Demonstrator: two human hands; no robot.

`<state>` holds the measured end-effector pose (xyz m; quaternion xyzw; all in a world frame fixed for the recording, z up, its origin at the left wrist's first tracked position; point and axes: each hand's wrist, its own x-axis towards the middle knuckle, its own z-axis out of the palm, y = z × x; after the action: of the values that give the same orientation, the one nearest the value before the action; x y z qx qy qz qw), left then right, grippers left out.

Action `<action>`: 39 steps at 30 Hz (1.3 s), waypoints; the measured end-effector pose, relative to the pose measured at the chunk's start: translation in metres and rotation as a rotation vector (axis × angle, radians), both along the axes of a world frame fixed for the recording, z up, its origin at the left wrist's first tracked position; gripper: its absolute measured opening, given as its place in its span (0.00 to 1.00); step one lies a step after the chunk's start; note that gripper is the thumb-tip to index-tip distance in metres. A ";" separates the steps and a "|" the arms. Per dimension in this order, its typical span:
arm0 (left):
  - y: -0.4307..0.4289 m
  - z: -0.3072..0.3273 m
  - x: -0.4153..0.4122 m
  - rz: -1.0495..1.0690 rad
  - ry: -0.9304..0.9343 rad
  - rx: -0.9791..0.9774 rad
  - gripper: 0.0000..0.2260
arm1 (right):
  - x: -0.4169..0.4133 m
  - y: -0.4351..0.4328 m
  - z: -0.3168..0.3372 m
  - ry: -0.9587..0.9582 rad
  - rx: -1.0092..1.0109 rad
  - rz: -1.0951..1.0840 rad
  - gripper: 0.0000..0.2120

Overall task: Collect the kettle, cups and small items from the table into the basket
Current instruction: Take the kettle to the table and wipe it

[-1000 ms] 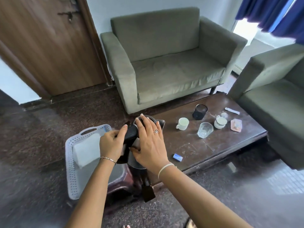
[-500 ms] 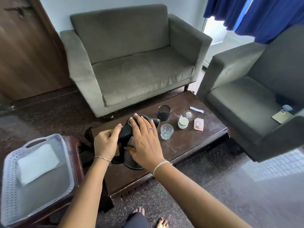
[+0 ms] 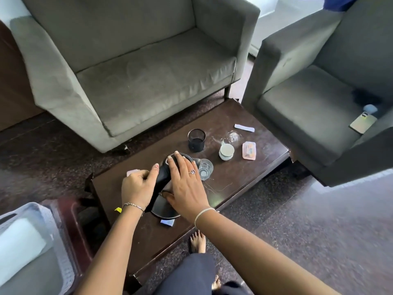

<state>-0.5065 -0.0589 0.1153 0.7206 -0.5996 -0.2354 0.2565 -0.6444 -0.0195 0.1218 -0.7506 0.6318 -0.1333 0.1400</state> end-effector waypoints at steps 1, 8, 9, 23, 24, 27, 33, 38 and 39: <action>-0.007 -0.003 -0.001 -0.010 -0.018 0.018 0.25 | -0.002 -0.006 -0.004 -0.013 0.015 -0.009 0.44; -0.039 -0.023 -0.015 -0.050 -0.089 0.128 0.26 | -0.012 -0.033 -0.032 -0.081 0.108 -0.062 0.43; -0.043 -0.026 -0.017 -0.060 -0.100 0.145 0.25 | -0.013 -0.036 -0.036 -0.093 0.120 -0.073 0.43; -0.076 -0.053 -0.044 -0.090 -0.260 0.302 0.25 | -0.036 -0.061 -0.075 -0.212 0.242 -0.105 0.43; -0.078 -0.055 -0.046 -0.087 -0.267 0.311 0.25 | -0.038 -0.063 -0.078 -0.215 0.248 -0.101 0.43; -0.083 -0.059 -0.051 -0.070 -0.294 0.346 0.26 | -0.043 -0.068 -0.083 -0.243 0.264 -0.103 0.42; -0.090 -0.065 -0.054 -0.091 -0.356 0.374 0.26 | -0.044 -0.070 -0.089 -0.276 0.292 -0.132 0.43; -0.094 -0.066 -0.058 -0.123 -0.404 0.383 0.27 | -0.044 -0.071 -0.092 -0.292 0.311 -0.152 0.43; -0.094 -0.066 -0.059 -0.125 -0.404 0.386 0.27 | -0.045 -0.071 -0.093 -0.294 0.312 -0.153 0.43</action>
<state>-0.5653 -0.1531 0.0498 0.7500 -0.6259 -0.2123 -0.0253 -0.6889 -0.0908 0.0288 -0.6421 0.6728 -0.1521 0.3345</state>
